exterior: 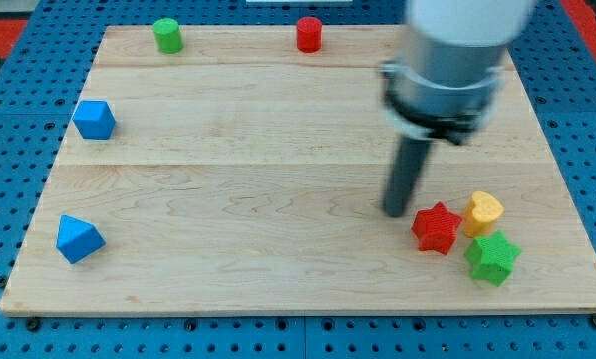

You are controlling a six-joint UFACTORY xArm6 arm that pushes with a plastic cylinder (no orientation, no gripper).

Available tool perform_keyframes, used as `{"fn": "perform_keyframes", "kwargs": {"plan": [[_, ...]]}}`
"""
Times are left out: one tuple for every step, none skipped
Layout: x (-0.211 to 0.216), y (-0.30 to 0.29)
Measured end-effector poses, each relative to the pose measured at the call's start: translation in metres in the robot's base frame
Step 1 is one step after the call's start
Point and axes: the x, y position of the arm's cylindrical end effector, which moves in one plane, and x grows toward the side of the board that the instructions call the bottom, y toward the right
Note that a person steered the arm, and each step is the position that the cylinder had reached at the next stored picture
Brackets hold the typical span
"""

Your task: Move the blue triangle towards the center

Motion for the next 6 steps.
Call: {"fn": "perform_keyframes", "kwargs": {"plan": [[0.001,-0.088],[0.001,-0.215],[-0.002,-0.307],[0.019,-0.315],[0.033,-0.282],[0.053,-0.319]]}}
